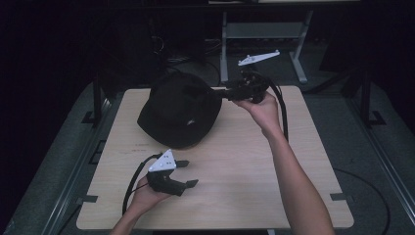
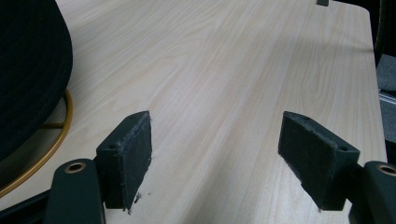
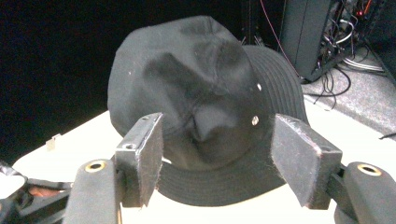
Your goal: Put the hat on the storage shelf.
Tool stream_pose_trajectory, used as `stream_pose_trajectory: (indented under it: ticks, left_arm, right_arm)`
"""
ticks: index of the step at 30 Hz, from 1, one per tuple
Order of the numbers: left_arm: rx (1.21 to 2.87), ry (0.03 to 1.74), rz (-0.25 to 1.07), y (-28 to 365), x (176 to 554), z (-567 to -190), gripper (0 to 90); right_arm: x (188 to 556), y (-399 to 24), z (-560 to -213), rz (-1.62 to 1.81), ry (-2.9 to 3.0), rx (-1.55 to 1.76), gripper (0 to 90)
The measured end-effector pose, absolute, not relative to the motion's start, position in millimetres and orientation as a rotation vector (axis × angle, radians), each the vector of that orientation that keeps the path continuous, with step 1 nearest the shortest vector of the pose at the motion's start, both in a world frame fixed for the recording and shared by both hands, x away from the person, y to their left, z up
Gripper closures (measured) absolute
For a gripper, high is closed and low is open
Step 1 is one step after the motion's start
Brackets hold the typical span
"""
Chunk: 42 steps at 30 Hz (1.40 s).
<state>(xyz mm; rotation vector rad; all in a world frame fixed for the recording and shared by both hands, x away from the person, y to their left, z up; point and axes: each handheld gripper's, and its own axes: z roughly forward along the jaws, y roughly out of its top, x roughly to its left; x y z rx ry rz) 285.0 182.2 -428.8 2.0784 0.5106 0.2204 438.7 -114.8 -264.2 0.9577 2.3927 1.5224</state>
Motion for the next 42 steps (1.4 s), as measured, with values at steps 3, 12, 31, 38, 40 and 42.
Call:
stream_pose_trajectory:
  ticks: [3, 12, 31, 38, 40, 42]
  left_arm:
    - [2.083, 0.512, 0.222, 182.5, 285.2, -429.0, 25.3]
    - [2.096, 0.512, 0.224, 182.2, 285.3, -430.5, 25.3]
    - [2.104, 0.518, 0.227, 184.6, 285.2, -430.4, 25.3]
    - [2.093, 0.528, 0.225, 185.2, 285.4, -430.5, 25.3]
    - [2.104, 0.52, 0.24, 185.0, 285.2, -430.4, 25.3]
    - [2.103, 0.521, 0.236, 184.7, 285.1, -430.7, 25.3]
  right_arm:
    - [436.6, -120.7, -268.7, 1.526, 2.386, 0.981, 32.7]
    - [426.5, -138.9, -284.5, 1.537, 2.388, 1.036, 29.8]
    - [404.7, -166.7, -306.7, 1.525, 2.375, 1.09, 25.8]
    - [396.6, -178.6, -315.9, 1.517, 2.366, 1.119, 25.1]
    - [394.2, -181.4, -318.0, 1.518, 2.363, 1.13, 25.0]
    - [392.1, -183.8, -320.9, 1.521, 2.362, 1.134, 24.7]
